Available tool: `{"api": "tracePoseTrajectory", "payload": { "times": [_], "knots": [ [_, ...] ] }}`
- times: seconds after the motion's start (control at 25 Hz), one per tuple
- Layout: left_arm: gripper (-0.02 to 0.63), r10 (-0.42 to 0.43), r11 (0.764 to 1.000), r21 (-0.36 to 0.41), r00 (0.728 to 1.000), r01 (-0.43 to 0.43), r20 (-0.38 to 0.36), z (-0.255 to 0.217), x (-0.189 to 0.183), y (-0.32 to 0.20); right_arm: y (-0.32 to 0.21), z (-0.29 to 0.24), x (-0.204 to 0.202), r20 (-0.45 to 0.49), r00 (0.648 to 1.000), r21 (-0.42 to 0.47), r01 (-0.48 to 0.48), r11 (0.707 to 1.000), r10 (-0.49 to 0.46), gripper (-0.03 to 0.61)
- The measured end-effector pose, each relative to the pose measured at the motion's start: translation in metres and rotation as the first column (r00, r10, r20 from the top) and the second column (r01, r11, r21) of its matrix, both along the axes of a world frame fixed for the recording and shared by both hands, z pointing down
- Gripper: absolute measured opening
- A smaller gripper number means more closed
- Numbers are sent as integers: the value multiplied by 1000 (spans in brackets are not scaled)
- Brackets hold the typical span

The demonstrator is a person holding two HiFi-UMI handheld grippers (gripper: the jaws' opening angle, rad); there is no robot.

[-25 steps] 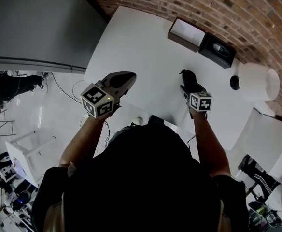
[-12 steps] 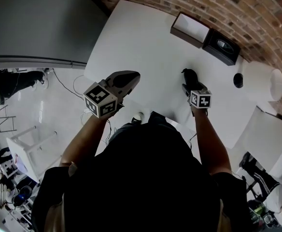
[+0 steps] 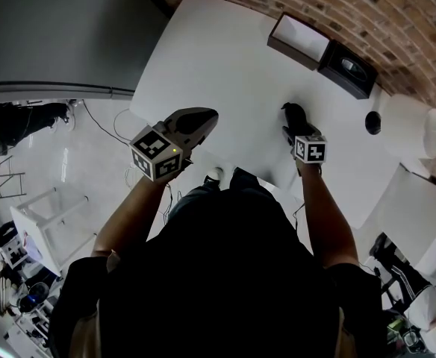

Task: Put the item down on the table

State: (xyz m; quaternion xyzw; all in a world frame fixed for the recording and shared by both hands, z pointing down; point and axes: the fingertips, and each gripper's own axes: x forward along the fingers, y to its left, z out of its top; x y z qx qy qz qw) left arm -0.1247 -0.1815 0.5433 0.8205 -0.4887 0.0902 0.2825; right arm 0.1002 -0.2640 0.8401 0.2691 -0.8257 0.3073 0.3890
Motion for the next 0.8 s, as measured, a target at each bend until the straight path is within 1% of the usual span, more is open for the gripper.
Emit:
{"api": "tracePoseTrajectory", "payload": {
  "times": [0.52,0.8],
  "knots": [
    [32,-13,1000,-25,1000,13,3,9,-3,8,-1,15,-2,-27,999,5,27,1000,-26,351],
    [32,-17,999,-29,1000,17,1,13,1,12,4,23,-3,-23,999,2,39,999,-39,353]
  ]
}}
